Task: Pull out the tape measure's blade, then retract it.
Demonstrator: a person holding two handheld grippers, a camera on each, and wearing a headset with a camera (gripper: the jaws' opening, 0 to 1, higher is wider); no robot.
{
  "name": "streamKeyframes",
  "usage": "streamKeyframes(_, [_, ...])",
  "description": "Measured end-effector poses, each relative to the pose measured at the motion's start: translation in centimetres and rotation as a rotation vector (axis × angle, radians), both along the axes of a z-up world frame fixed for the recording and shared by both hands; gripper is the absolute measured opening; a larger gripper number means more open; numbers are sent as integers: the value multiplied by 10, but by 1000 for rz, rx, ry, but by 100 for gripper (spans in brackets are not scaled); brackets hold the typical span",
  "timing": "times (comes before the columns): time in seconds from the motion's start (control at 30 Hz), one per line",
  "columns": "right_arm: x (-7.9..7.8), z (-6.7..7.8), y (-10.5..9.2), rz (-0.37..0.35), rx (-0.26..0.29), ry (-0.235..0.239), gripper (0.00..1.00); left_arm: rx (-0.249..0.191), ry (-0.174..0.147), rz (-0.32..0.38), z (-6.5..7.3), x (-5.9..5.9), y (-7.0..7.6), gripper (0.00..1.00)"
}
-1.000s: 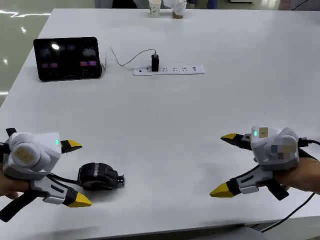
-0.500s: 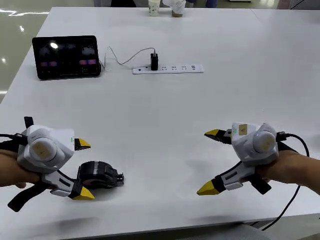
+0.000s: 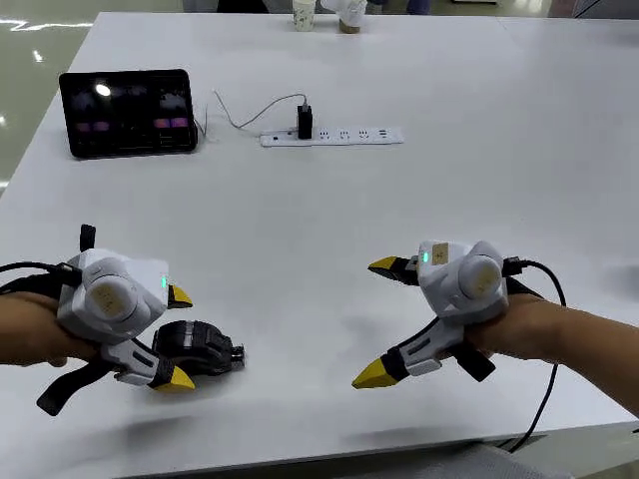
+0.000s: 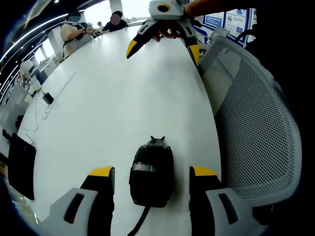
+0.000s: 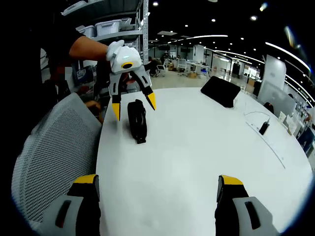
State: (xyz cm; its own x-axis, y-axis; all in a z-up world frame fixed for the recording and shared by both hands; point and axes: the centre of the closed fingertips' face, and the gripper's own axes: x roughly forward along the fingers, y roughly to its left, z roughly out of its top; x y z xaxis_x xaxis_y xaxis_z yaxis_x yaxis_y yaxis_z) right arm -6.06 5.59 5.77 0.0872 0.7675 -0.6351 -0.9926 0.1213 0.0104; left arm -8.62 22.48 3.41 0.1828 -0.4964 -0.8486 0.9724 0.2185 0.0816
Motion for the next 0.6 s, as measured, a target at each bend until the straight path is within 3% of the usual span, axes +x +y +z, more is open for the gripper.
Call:
streamKeyframes(0.47, [-10, -10, 37, 63, -13, 2, 99, 18, 19, -26, -8, -1, -5, 44])
streamKeyframes(0.6, [-9, -10, 45, 70, -12, 2, 99, 18, 20, -1, -9, 3, -6, 34])
